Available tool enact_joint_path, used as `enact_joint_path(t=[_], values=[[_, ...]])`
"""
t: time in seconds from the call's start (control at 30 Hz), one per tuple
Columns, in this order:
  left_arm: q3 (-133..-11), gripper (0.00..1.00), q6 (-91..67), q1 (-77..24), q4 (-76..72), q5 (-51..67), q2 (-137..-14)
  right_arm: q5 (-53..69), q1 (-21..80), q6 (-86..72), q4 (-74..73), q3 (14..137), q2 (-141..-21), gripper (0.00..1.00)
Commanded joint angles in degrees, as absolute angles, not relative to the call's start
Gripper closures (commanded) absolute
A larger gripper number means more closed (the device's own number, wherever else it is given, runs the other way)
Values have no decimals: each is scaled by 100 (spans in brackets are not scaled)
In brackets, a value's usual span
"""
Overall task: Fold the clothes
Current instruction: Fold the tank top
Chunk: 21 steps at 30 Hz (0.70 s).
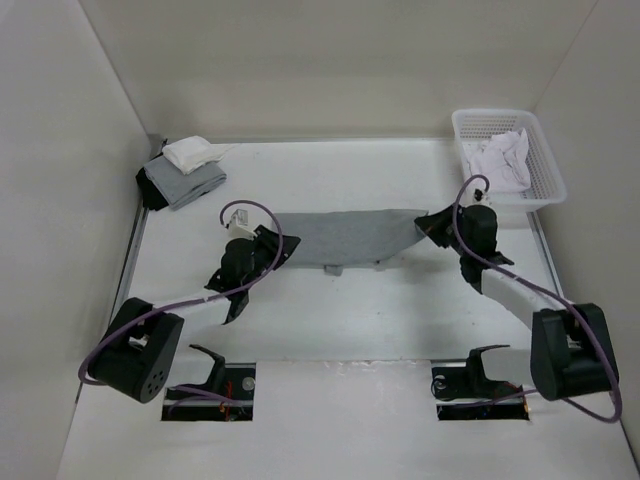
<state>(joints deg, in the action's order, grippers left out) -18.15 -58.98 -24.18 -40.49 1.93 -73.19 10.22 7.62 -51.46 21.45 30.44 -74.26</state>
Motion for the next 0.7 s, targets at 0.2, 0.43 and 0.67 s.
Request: enact_joint_path(t=[0.2,0.43,0.67], values=[[-1521,72,-6126,-2343,-4641,185,-6672,-535,2366,-3297,-68,5104,-6845,100],[-1099,71,-6187,-1859,-4114,228,-5574,-1134,4019,-2602,-887,6897,-8470,99],[-888,68,-6223,-1165,-3271,395,-4607,-1204,4828,-2672,-1669,8716,-10606,85]])
